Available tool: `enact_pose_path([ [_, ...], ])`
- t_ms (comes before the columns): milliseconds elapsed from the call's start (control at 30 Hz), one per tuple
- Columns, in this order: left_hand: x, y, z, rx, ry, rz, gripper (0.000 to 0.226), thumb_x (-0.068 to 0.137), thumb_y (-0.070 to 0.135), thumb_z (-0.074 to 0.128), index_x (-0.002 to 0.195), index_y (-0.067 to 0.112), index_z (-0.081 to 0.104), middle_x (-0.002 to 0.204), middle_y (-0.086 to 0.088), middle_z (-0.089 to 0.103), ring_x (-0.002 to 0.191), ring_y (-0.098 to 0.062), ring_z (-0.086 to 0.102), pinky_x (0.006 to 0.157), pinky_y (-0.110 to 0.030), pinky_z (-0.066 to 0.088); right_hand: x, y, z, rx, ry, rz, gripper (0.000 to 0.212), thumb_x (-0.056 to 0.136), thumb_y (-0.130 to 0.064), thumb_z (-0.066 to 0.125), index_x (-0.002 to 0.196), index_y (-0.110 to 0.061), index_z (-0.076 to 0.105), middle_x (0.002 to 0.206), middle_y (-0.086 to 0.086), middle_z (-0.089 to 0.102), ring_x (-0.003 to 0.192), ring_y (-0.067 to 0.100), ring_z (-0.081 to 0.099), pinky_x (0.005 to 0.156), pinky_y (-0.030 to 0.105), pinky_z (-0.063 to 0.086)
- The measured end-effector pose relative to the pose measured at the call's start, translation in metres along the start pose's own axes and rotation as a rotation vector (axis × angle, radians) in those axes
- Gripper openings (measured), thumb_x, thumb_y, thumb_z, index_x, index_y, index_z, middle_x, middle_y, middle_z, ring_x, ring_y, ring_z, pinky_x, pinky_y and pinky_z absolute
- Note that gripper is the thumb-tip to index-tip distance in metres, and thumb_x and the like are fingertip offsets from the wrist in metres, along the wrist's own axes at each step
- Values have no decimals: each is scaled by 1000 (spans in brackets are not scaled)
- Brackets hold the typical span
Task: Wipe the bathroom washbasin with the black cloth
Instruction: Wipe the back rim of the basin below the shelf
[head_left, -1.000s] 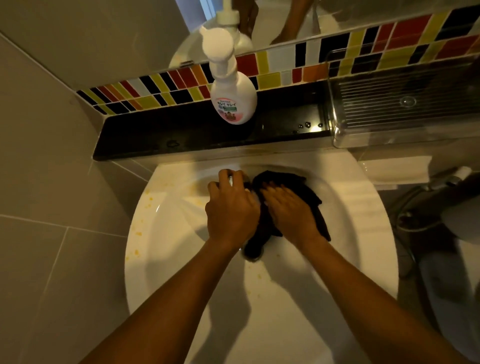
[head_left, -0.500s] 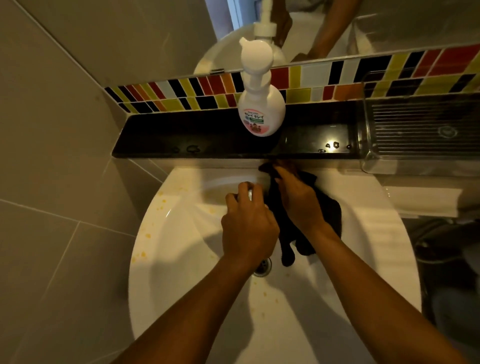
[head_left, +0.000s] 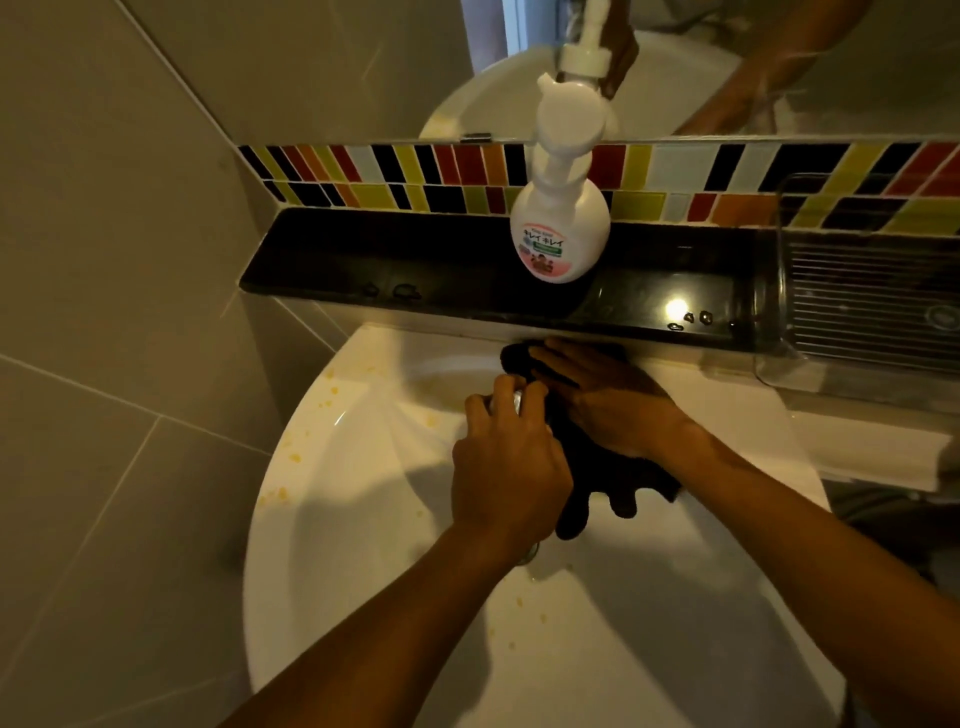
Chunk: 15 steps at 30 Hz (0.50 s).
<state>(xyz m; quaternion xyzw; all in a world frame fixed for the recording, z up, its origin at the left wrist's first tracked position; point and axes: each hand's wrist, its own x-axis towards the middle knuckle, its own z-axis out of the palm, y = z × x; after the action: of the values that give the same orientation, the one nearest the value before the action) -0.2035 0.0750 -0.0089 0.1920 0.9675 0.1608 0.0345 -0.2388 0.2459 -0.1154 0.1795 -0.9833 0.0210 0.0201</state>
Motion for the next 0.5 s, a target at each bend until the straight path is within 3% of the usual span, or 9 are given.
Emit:
enact_pose_path([
  [67, 0, 1, 0, 8, 9, -2, 37, 92, 27, 42, 128, 20, 46, 139, -4, 42, 116, -27, 46, 83, -36, 50, 2, 3, -1, -2, -50, -13, 60, 94, -39, 40, 149, -25, 21, 160, -3, 15, 148, 23, 9, 117, 48, 23],
  [133, -1, 2, 0, 12, 0, 5, 37, 92, 27, 43, 128, 20, 47, 139, -4, 43, 116, -28, 47, 82, -37, 50, 9, 4, -7, -5, -62, -59, 58, 92, -42, 28, 148, -25, 26, 158, -3, 23, 146, 22, 17, 116, 46, 25],
  [233, -1, 3, -1, 11, 16, -2, 33, 92, 25, 45, 124, 20, 48, 136, -5, 44, 112, -28, 47, 78, -37, 49, 16, 0, -8, 2, -84, -51, 57, 92, -44, 35, 147, -26, 33, 155, -5, 30, 144, 20, 26, 115, 43, 26],
  [367, -2, 2, -2, 27, 13, 10, 33, 92, 26, 43, 125, 20, 47, 137, -4, 43, 112, -26, 47, 78, -33, 48, 5, -4, -6, 48, -71, 22, 61, 93, -37, 41, 150, -24, 22, 159, -5, 14, 147, 18, 11, 119, 41, 10],
  [433, -1, 1, -1, 26, 12, 12, 35, 91, 25, 44, 126, 20, 46, 137, -4, 43, 112, -26, 47, 78, -34, 50, -12, 2, -5, 50, -80, 84, 61, 94, -37, 34, 151, -26, 16, 159, -6, 6, 146, 15, 2, 119, 39, 1],
  [500, 0, 1, 0, 26, 11, 5, 37, 89, 24, 46, 126, 20, 46, 136, -5, 44, 112, -28, 47, 78, -36, 53, -25, 6, -4, 18, -65, 91, 59, 92, -39, 27, 150, -25, 24, 159, -1, 16, 146, 20, 11, 120, 41, 5],
])
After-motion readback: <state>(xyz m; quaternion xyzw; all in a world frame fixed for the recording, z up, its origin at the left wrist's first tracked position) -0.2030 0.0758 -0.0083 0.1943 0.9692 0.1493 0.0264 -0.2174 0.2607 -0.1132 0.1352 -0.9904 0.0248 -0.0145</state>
